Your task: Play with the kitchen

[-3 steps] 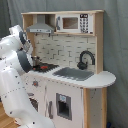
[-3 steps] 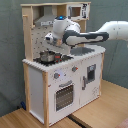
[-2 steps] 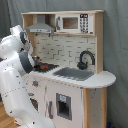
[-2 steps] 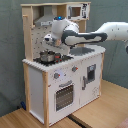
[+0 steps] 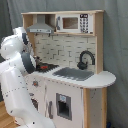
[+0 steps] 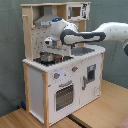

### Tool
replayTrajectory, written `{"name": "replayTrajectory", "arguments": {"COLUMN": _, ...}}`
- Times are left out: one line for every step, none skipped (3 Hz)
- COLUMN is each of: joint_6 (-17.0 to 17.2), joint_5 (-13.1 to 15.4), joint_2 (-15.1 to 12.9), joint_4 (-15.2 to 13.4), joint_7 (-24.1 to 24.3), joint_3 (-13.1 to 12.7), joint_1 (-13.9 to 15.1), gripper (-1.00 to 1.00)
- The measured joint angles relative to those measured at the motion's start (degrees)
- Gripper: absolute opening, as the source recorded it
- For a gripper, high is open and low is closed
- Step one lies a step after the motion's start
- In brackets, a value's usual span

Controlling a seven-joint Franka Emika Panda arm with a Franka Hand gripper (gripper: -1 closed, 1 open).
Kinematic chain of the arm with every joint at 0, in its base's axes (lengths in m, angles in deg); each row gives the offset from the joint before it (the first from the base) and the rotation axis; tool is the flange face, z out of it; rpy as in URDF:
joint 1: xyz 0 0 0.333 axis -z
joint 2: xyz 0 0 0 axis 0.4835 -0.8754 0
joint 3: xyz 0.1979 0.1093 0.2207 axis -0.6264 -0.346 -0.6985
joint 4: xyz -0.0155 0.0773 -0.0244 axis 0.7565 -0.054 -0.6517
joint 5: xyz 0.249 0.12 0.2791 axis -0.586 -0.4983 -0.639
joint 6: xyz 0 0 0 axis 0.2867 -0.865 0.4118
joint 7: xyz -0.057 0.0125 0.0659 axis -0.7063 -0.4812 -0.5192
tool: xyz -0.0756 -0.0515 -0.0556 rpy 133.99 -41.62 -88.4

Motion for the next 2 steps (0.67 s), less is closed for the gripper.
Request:
{"name": "replayTrajectory", "arguments": {"joint_6": 0.2, "joint_5": -0.1, "joint_2": 0.0, "joint_4": 0.0, "joint_7": -0.1, "joint_3": 0.0, "joint_1": 0.0, "gripper": -1.0}}
{"name": "replayTrajectory", "arguments": {"joint_6": 0.6, "joint_5": -0.2, "joint_2": 0.0, "joint_4": 0.1, "joint_7": -0.3, "joint_3": 0.0, "joint_1": 0.2, "gripper": -1.0}}
